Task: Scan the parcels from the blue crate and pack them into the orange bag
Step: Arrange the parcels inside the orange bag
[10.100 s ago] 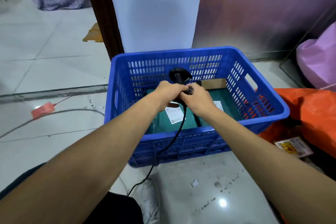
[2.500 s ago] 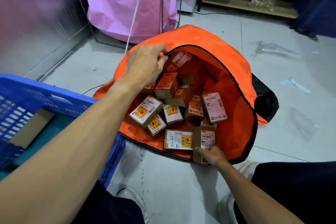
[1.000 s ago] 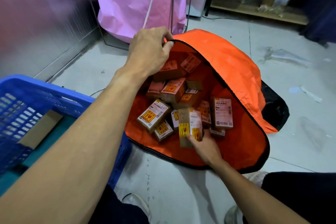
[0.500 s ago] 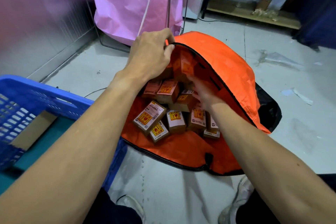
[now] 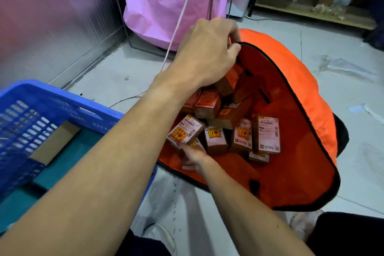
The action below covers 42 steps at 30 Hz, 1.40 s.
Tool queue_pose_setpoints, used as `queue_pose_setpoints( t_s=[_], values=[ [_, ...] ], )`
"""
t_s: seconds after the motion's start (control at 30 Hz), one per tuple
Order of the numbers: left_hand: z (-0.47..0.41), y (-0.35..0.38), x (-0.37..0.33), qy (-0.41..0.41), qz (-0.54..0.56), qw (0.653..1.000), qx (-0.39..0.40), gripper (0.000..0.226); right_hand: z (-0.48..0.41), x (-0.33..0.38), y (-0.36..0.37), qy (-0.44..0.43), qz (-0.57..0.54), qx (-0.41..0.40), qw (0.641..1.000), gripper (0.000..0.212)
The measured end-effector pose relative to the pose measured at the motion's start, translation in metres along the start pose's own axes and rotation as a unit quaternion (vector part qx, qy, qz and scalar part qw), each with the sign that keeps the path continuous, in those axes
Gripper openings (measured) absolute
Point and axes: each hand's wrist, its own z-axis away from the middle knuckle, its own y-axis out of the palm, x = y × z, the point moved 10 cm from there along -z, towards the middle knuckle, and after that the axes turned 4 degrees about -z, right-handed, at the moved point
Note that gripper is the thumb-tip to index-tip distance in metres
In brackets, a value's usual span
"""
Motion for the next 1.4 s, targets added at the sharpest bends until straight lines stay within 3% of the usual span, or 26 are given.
queue_pose_setpoints(
  t_s=[0.1,0.2,0.3,0.6,0.73,0.8,0.93,1.1,1.2,1.33,1.4],
  values=[
    [-0.002,-0.003,-0.012,0.027,0.000,1.000,-0.013,0.014,-0.012,-0.006,0.020,0.019,-0.096,0.000,0.995,0.038],
    [-0.004,-0.006,-0.023,0.054,0.025,0.998,-0.030,0.015,-0.033,-0.008,0.033,0.019,-0.186,-0.001,0.982,0.057],
    [-0.008,-0.009,-0.029,0.070,0.035,0.996,-0.048,0.014,-0.042,-0.015,0.032,0.015,-0.250,-0.027,0.968,0.057],
    [-0.011,-0.005,-0.025,0.059,0.033,0.996,-0.051,0.015,-0.037,-0.015,0.010,-0.006,-0.207,-0.023,0.978,0.055],
    [-0.012,-0.002,-0.017,0.041,0.035,0.997,-0.047,0.016,-0.004,-0.003,-0.012,-0.069,-0.125,-0.010,0.990,0.035],
    [-0.012,-0.004,-0.014,0.028,0.042,0.998,-0.045,0.018,0.022,0.000,-0.030,-0.107,-0.100,-0.014,0.989,0.036],
    [-0.015,-0.008,-0.014,0.023,0.032,0.999,-0.036,0.021,0.071,0.014,-0.079,-0.193,-0.113,-0.048,0.974,0.044],
    [-0.021,-0.012,-0.017,0.017,0.030,0.999,-0.041,0.027,0.109,0.083,-0.148,-0.283,-0.149,-0.146,0.936,0.050],
    [-0.021,-0.011,-0.015,0.013,0.043,0.998,-0.047,0.025,0.105,0.129,-0.176,-0.290,-0.162,-0.168,0.928,0.060],
    [-0.025,-0.012,-0.005,-0.002,0.046,0.997,-0.055,0.020,0.083,0.168,-0.202,-0.269,-0.197,-0.129,0.934,0.063],
    [-0.026,-0.014,0.001,-0.012,0.044,0.997,-0.065,0.021,0.075,0.168,-0.215,-0.257,-0.148,-0.148,0.943,0.059]
  ],
)
